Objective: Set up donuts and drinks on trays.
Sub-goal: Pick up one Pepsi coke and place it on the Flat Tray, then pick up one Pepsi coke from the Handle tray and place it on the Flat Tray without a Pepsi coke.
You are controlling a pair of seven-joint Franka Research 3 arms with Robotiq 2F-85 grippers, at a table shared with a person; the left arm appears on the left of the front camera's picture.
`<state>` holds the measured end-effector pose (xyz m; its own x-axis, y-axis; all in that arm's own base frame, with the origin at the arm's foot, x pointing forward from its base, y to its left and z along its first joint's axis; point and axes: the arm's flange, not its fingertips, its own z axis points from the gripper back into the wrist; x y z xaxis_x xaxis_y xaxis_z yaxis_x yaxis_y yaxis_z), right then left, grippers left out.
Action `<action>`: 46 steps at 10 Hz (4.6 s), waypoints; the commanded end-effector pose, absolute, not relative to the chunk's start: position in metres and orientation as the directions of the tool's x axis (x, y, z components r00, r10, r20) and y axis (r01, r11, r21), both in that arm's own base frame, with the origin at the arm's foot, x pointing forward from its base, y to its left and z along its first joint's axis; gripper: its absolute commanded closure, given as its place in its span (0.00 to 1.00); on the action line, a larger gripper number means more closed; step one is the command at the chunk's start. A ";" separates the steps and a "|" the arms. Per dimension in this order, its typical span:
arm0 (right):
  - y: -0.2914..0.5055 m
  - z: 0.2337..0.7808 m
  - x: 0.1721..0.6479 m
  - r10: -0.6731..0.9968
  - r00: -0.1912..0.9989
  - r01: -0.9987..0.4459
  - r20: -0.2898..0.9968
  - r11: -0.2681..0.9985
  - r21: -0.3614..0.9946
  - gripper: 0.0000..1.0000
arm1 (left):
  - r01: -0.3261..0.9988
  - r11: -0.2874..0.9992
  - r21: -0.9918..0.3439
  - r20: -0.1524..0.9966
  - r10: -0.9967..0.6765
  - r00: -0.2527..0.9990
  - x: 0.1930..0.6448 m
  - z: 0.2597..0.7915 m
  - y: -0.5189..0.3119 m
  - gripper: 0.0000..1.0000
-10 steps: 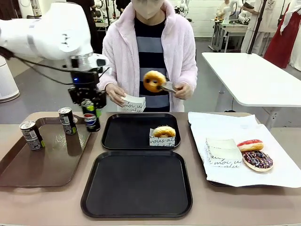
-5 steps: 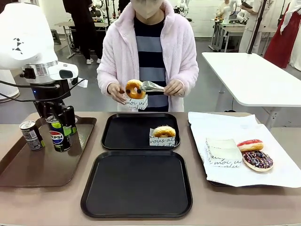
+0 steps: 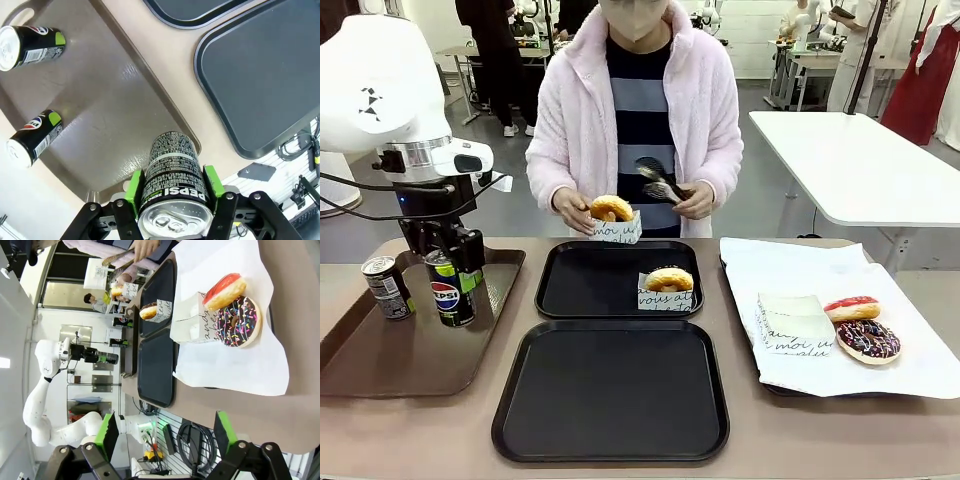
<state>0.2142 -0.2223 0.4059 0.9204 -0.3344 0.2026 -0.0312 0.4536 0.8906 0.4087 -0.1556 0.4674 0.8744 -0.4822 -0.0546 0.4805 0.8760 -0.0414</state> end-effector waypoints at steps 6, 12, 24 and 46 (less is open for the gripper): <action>-0.223 0.404 0.215 -0.334 0.917 -0.049 0.216 0.444 0.894 0.00 | 0.699 0.713 -0.066 -0.054 -0.702 0.711 0.378 0.483 -0.141 0.41; -0.223 0.404 0.215 -0.334 0.917 -0.049 0.216 0.444 0.894 0.00 | 0.689 0.725 0.006 -0.025 -0.689 0.725 0.376 0.487 -0.156 0.41; -0.223 0.404 0.215 -0.334 0.917 -0.049 0.216 0.444 0.894 0.00 | 0.460 0.886 0.062 0.150 -0.464 0.873 0.558 0.409 -0.278 0.41; -0.223 0.404 0.215 -0.334 0.917 -0.049 0.216 0.444 0.894 0.00 | 0.523 0.847 0.092 0.018 -0.527 0.850 0.462 0.479 -0.277 0.00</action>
<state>0.2142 -0.2222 0.4058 0.9204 -0.3343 0.2027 -0.0313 0.4536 0.8906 0.4561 -0.2747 0.4781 0.8583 -0.5130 0.0161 0.5102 0.8562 0.0807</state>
